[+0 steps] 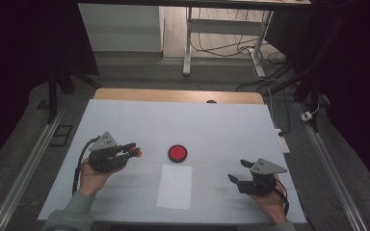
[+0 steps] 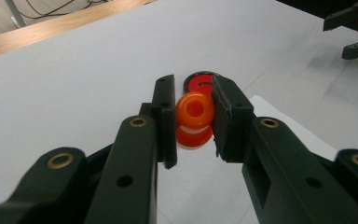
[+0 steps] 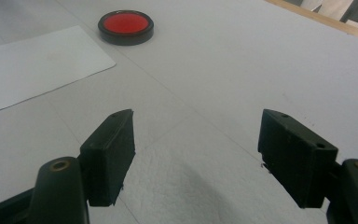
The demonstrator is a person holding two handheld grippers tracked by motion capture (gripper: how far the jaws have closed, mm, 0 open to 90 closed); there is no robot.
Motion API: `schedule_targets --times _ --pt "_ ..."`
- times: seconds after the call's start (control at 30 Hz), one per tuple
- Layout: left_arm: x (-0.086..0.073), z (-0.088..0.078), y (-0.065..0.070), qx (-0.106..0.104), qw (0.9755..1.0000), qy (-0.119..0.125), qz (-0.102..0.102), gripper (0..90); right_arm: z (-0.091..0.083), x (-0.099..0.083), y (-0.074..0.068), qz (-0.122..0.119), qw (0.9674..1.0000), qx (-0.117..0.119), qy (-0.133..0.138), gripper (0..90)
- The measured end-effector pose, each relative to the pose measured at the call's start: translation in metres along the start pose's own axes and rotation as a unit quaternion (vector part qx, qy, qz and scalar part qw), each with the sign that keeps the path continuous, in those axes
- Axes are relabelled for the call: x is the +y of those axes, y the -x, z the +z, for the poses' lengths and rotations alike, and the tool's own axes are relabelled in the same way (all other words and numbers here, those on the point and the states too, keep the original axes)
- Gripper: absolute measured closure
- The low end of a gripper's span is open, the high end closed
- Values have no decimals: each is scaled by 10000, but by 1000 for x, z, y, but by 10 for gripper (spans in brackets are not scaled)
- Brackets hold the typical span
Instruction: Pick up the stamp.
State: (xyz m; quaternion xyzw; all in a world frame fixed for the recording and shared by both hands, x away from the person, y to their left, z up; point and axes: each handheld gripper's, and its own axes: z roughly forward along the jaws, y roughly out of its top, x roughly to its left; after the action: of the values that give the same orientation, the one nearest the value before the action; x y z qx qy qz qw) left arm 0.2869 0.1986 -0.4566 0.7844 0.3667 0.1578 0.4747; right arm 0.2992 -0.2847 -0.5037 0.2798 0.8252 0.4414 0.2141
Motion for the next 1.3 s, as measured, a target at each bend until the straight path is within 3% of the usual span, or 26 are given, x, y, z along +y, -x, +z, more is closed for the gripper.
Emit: schedule_targets --times 0.67,1.3 --pt "11 7 8 -129 9998 75 116 721 3 2 -3 -63 10000 15 -34 266" --pt "25 25 20 -331 9991 81 272 721 5 6 -7 -81 9999 62 46 267"
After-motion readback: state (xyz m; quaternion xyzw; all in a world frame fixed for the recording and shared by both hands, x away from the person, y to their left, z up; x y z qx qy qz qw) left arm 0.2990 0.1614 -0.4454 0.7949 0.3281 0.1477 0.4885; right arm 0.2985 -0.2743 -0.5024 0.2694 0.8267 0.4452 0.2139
